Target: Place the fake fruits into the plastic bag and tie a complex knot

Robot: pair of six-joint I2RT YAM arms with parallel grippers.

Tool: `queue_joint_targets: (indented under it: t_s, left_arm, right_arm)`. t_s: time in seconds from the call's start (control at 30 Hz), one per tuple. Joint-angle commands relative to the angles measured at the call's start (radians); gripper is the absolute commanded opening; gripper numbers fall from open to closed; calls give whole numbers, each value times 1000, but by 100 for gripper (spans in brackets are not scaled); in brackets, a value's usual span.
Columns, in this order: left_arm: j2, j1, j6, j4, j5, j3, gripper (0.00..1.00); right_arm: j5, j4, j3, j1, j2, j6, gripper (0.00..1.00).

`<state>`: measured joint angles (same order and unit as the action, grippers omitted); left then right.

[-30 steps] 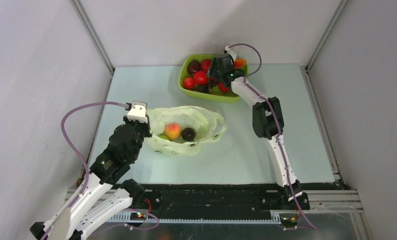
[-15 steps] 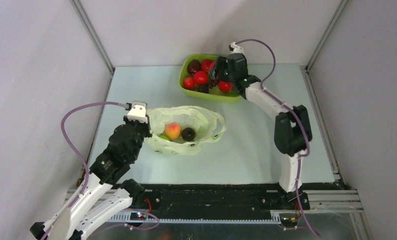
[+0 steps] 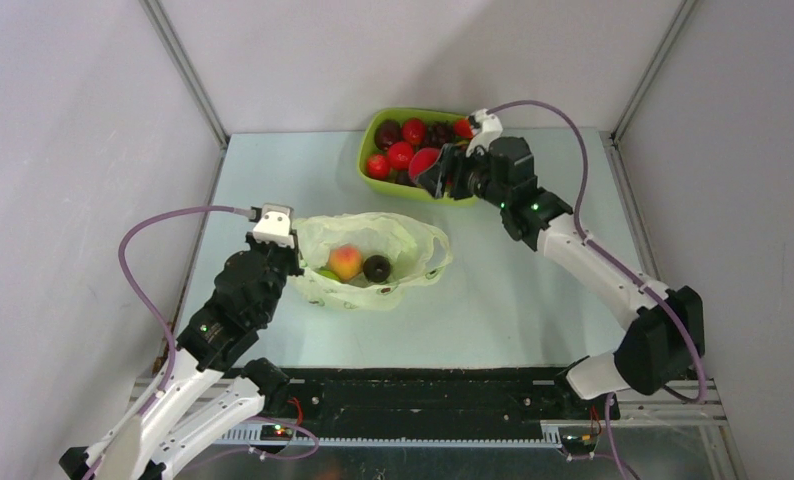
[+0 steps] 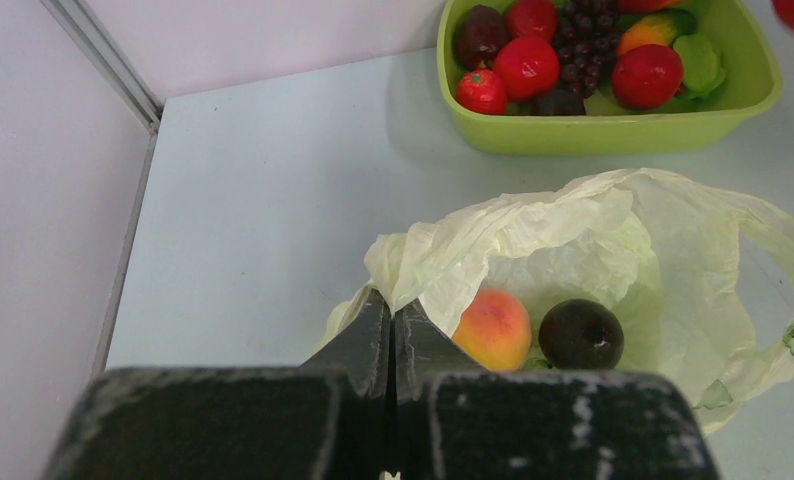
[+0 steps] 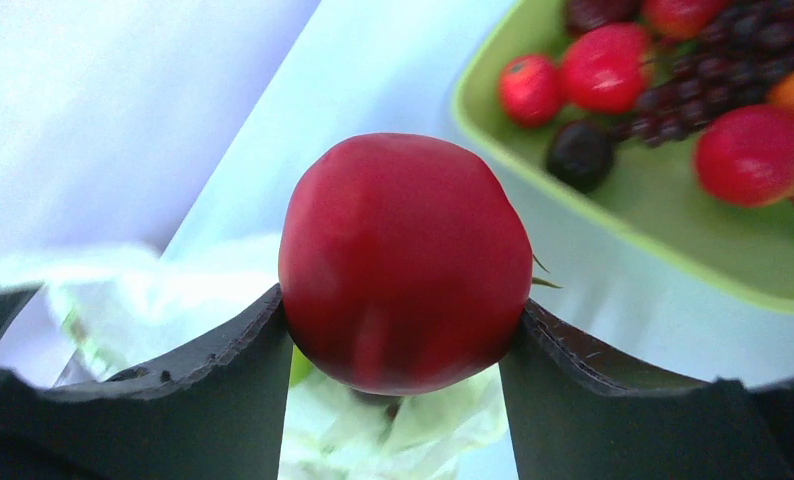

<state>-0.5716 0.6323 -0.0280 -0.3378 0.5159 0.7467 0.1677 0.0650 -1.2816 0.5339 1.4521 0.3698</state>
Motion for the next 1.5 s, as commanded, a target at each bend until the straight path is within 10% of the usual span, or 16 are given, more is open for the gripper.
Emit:
queue_joint_targets:
  t_s: [0.0, 1.2, 1.47]
  left_arm:
    - [-6, -3, -12, 39, -13, 16, 0]
    - [-19, -3, -14, 42, -11, 13, 0]
    - [-19, -3, -14, 45, -12, 14, 0]
  right_arm:
    - [96, 14, 61, 122, -81, -67, 0]
    - [-29, -83, -118, 430, 462, -115, 7]
    - [-53, -70, -109, 402, 505, -95, 25]
